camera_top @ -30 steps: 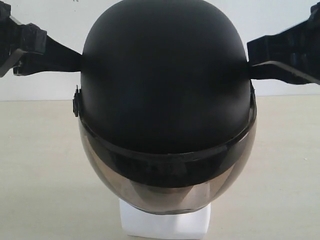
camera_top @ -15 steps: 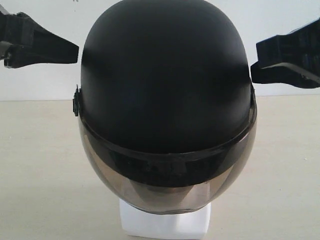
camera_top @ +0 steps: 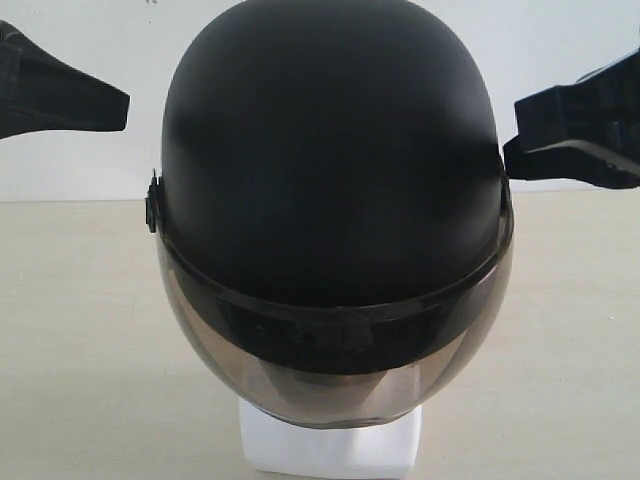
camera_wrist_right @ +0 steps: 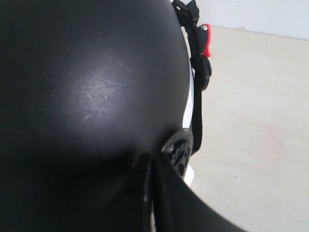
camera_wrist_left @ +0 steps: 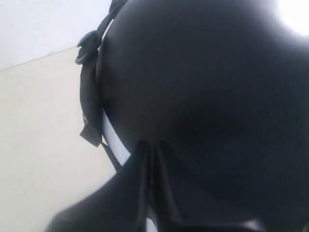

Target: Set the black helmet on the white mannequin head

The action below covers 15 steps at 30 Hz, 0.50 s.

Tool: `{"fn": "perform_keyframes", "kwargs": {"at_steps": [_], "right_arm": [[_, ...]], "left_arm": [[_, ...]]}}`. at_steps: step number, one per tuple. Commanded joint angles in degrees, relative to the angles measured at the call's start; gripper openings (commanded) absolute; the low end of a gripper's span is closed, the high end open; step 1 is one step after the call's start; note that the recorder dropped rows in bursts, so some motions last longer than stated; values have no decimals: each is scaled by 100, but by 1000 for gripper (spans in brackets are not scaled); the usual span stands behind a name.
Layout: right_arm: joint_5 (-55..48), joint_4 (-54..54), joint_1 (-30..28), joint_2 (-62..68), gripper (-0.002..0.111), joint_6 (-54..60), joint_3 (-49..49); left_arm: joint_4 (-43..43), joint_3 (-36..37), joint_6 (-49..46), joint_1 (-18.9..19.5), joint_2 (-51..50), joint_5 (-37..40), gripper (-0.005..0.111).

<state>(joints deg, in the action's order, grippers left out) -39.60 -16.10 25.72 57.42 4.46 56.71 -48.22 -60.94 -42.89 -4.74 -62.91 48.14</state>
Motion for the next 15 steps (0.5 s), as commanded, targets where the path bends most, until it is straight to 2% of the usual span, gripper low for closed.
{"fn": "perform_keyframes", "kwargs": {"at_steps": [1,4,7,11,15], "right_arm": [[1,45,7,-159,0,63,-6],[-344,446,7,-611,0,-40,-6],[-770,1397,7,-1245,0,-368,-6],[-1646,1962,7,-1838,0,-396,-18],[-1493,1976,7,-2318,0,-395,-298]], "left_arm": [[7,-45,91,20,89,162,4],[130,-45,213,20,356,264,4],[576,83,747,20,818,255,4],[560,1067,1155,20,1636,-45,4],[475,1843,1588,20,2424,-314,4]]}}
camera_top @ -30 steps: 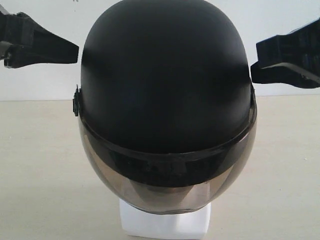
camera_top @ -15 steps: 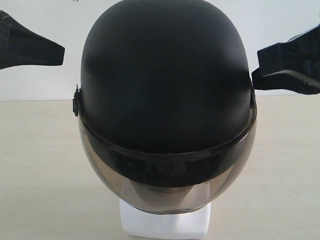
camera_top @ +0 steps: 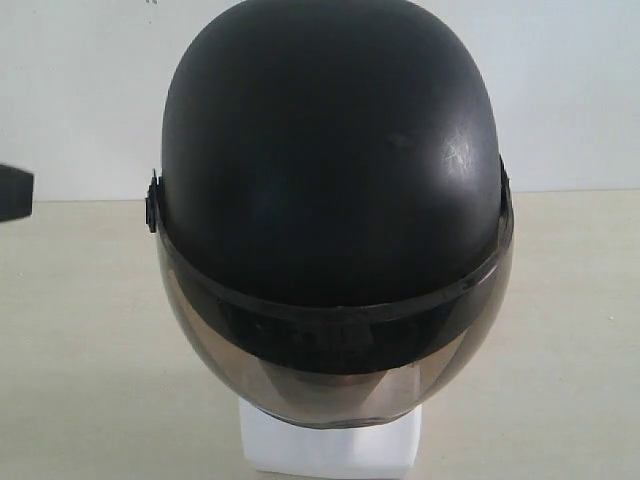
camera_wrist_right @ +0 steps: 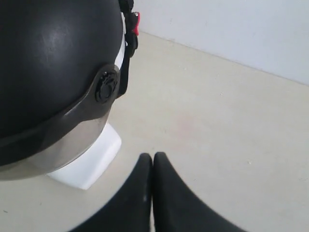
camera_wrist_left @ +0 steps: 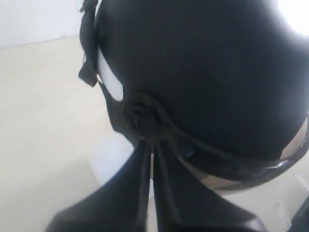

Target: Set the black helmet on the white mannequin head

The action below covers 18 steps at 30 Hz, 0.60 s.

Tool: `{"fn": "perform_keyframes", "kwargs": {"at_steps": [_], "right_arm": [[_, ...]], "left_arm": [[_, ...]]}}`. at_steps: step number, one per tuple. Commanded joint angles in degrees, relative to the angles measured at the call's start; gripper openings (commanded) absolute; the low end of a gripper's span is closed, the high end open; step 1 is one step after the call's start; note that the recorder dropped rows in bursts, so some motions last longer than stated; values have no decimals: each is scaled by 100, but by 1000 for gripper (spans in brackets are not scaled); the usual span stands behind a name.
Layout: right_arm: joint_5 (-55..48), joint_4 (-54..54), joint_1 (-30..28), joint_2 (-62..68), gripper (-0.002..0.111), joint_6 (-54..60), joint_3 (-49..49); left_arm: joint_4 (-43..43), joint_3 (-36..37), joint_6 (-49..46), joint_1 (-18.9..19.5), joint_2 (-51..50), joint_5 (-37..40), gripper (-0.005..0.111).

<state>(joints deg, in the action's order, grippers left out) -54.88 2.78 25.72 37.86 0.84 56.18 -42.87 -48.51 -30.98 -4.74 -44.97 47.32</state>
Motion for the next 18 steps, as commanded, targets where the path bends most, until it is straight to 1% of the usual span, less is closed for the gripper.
{"fn": "perform_keyframes", "kwargs": {"at_steps": [1,6,9,11,14,18], "right_arm": [[23,86,7,-469,0,-34,-362],[40,86,7,-871,0,-34,-1131],[418,7,7,-1062,0,-84,-1529],[728,-278,7,-1091,0,-153,-1708],[1096,-708,7,-928,0,-84,-1829],[1426,-1225,7,-472,0,346,-1838]], "left_arm": [[-99,766,448,20,850,-255,4],[-122,1352,849,20,1850,-232,4],[-122,1612,1192,20,2378,-234,4],[-122,1732,1420,20,2635,-234,4],[-122,1825,1470,20,2725,-330,4],[-103,1850,1470,20,2446,-754,4]]}}
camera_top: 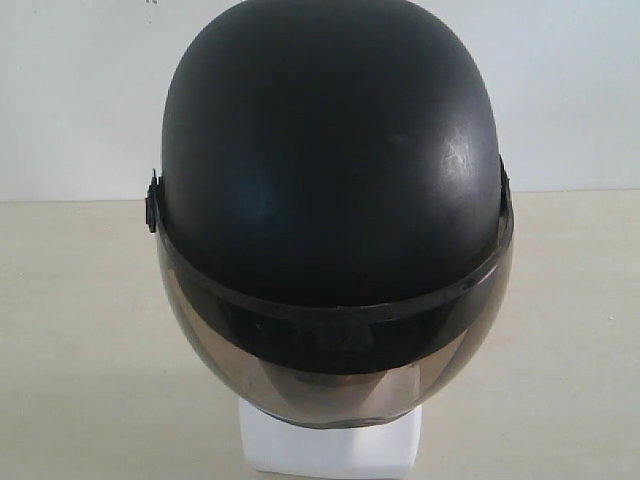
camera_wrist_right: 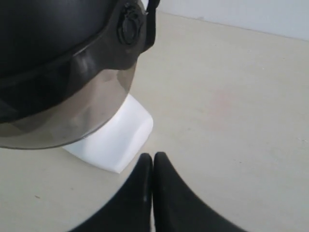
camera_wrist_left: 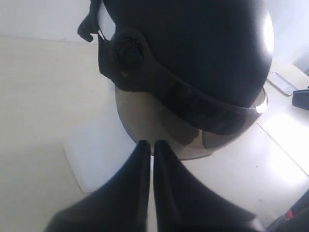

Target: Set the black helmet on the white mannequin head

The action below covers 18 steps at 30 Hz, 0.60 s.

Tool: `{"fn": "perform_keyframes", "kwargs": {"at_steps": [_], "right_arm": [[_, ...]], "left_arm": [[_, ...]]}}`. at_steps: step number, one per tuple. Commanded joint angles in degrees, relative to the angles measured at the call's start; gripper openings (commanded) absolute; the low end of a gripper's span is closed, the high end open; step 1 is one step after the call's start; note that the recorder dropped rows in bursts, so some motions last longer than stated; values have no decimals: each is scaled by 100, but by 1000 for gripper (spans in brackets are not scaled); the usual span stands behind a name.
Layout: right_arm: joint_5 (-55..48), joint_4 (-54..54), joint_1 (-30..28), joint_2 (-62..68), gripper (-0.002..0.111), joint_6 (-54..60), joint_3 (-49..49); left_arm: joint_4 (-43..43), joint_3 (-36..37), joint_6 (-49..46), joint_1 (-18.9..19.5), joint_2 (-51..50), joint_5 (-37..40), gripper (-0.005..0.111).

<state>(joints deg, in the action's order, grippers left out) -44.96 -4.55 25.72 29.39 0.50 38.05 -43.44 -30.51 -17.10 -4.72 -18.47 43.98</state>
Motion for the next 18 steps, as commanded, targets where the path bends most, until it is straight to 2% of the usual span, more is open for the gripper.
{"fn": "perform_keyframes", "kwargs": {"at_steps": [1,6,9,12,15,18], "right_arm": [[509,-626,7,540,0,488,-26],[1115,-709,7,1144,0,548,-6],[1459,-709,7,1428,0,564,-6],[1748,-696,7,1707,0,540,-6],[2040,-696,7,1812,0,540,-6],[2367,-487,7,1821,0,488,19]], "left_arm": [[-46,50,37,18,-337,-513,4],[-178,50,-737,18,-1427,-576,4],[-1358,39,-2374,18,-2338,-722,4],[-2064,-76,-3271,18,-3096,-824,4],[-2073,-297,-3593,18,-3442,-929,4],[-2052,-819,-3670,18,-3617,-1341,4]]}}
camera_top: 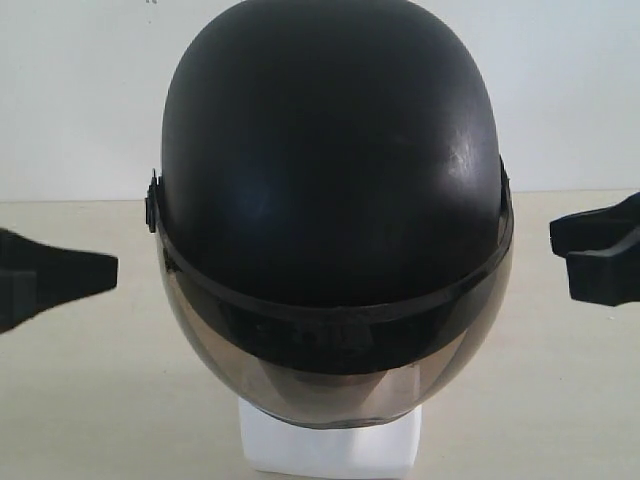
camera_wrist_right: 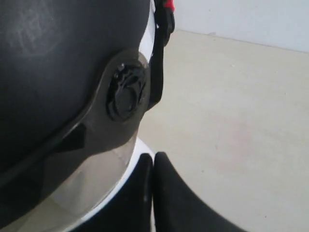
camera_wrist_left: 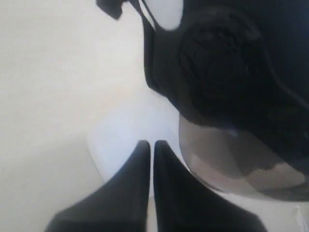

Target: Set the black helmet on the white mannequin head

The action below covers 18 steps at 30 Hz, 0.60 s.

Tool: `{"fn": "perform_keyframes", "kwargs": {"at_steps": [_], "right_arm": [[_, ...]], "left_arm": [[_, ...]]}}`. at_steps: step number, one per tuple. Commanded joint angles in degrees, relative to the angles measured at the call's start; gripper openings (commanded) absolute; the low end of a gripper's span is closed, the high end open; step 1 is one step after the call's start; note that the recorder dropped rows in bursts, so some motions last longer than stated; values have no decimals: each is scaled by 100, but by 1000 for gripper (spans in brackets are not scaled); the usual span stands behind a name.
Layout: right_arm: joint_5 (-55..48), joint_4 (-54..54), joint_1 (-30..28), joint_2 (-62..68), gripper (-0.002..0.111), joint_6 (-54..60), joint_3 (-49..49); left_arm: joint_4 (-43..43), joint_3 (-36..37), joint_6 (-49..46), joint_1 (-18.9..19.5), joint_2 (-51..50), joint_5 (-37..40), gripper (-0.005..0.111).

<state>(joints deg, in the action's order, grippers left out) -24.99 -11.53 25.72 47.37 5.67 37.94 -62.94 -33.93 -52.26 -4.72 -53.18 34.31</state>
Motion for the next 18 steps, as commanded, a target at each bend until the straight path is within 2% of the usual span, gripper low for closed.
{"fn": "perform_keyframes", "kwargs": {"at_steps": [1,5,9,18], "right_arm": [[370,337,-3,24,0,-134,55],[397,956,-3,66,0,-678,269],[397,913,-3,399,0,-650,473],[241,466,9,660,0,-197,637]], "left_arm": [[-70,-607,-154,18,-160,-289,4],[-96,-954,-95,18,-185,-116,4],[-108,-1023,-95,18,-449,98,4],[-262,-1023,-182,18,-672,-11,4]]}}
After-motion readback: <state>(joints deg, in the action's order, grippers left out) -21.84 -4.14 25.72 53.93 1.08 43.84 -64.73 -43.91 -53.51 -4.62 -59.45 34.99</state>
